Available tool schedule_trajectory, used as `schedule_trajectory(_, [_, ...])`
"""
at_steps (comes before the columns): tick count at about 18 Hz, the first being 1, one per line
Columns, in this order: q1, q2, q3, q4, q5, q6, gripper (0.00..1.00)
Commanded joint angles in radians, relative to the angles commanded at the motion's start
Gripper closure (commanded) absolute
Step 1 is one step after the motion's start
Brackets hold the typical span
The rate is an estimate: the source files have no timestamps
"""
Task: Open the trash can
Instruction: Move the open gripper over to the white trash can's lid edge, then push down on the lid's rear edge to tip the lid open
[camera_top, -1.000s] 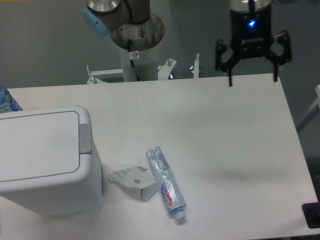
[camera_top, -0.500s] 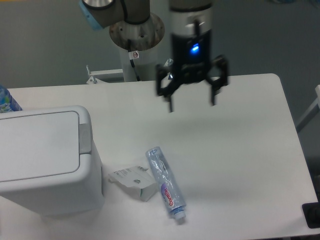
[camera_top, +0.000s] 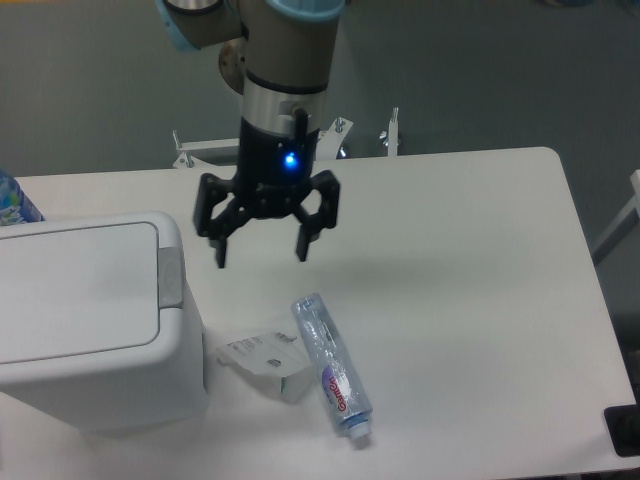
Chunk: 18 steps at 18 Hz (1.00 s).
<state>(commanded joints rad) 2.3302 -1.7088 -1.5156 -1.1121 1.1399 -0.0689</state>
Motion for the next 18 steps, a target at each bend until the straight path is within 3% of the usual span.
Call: schedule_trajectory(18, [-0.038, -0.028, -0.018, 0.011, 0.011, -0.003, 0.0])
